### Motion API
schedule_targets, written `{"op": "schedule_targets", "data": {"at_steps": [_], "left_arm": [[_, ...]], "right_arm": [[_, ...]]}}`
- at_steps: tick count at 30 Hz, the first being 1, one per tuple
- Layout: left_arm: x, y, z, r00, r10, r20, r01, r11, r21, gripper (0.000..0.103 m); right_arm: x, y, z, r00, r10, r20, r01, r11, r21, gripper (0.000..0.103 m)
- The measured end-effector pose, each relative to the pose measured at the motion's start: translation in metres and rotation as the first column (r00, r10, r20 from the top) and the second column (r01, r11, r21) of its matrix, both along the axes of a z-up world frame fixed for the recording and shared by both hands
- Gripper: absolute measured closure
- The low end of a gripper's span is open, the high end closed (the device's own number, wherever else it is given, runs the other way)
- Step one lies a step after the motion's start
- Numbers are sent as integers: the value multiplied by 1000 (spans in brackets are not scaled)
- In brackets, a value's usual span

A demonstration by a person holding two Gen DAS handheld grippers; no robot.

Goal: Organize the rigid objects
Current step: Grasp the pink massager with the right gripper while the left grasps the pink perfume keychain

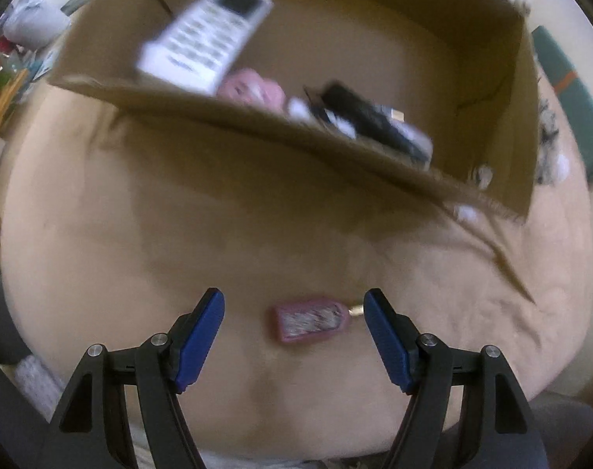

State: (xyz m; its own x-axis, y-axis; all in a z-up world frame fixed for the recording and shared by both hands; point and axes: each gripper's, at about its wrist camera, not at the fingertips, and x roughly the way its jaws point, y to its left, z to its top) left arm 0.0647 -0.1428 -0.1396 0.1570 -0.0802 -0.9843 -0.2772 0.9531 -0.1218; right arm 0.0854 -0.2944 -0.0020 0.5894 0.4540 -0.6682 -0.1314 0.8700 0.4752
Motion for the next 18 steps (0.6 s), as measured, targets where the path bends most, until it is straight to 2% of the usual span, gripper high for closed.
{"op": "schedule_targets", "data": {"at_steps": [4,8,14,16,18], "left_arm": [[5,-15,-16,999,27,-27,-26,998,60,32],[6,-27,-20,1000,14,-19,-11,993,121,32],[8,-37,-24,1000,18,-17,-15,989,149,32],[10,-44,-30,999,-2,-46,10,985,171,31],[11,-46,-30,999,-13,-41,21,982,187,31]], "right_arm": [[0,0,0,1000,3,-1,-3,1000,1,5],[0,1,-1,1000,13,-5,-13,1000,-2,5],[1,4,-1,1000,21,-4,-21,1000,-6,5],[1,4,-1,1000,20,-5,-20,1000,-9,5],[1,5,-1,1000,20,-8,-20,1000,-13,5]]}}
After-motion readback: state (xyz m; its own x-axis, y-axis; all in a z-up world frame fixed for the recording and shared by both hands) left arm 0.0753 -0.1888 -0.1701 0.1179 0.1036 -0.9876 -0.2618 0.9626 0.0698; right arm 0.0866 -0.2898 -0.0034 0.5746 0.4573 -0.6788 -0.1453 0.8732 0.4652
